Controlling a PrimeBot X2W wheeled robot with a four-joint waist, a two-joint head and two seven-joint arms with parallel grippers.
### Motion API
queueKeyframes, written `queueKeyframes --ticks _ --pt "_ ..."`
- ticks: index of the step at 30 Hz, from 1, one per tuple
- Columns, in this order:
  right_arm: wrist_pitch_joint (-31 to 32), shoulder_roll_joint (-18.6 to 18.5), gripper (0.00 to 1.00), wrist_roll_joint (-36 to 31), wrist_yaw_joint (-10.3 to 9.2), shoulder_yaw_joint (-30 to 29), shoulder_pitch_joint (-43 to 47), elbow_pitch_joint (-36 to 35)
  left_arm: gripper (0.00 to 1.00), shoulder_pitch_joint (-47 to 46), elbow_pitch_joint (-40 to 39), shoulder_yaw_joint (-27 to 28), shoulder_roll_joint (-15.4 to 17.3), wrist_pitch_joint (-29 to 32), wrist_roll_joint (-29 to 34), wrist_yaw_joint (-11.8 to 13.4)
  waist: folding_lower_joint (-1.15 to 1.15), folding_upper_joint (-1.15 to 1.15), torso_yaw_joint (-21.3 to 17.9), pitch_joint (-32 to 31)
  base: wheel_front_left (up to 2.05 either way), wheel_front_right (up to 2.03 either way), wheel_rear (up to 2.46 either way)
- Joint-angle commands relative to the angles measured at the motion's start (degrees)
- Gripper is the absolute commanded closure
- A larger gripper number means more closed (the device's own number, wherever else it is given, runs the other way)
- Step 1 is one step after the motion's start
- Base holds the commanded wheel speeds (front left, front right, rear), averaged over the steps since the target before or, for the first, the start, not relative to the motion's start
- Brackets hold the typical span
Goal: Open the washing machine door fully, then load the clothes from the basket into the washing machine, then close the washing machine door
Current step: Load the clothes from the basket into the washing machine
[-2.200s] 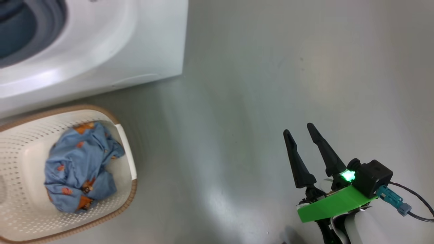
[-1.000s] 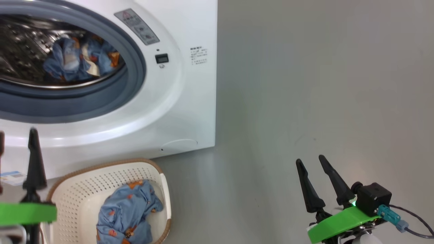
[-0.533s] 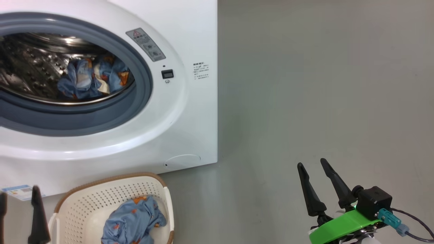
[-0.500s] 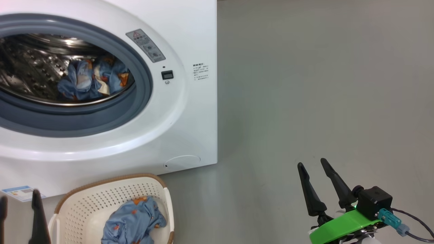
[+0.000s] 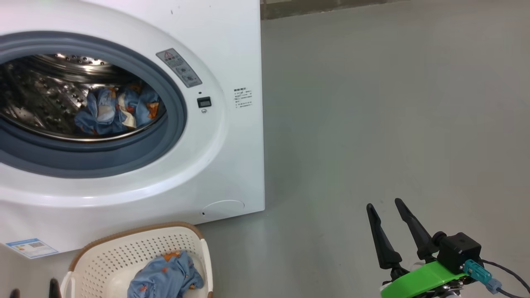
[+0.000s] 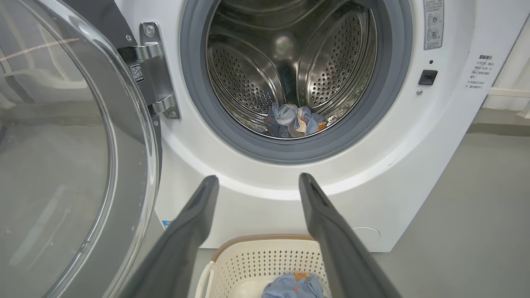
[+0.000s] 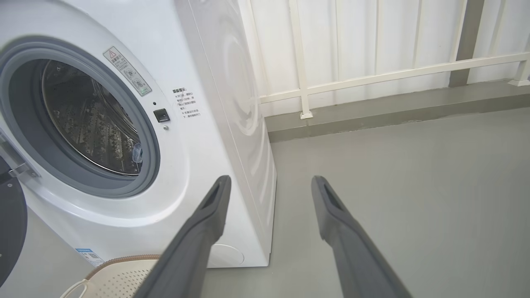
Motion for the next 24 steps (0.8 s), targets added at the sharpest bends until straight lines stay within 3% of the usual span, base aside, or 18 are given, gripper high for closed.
queueKeyframes --ticks 1,24 --pt "-0.3 -0.1 0.00 -0.2 0.35 1.1 -0.1 -1.3 0.00 -0.3 -1.0 2.4 0.2 -0.5 0.8 -0.5 0.00 0.00 0.1 -0.4 0.00 0.00 0.00" --pt "-0.3 -0.1 0.00 -1.3 0.35 -1.1 1.1 -1.1 0.00 1.7 1.3 2.1 -1.7 -0.5 2.4 -0.9 0.00 0.00 1.7 -3.6 0.00 0.00 0.00"
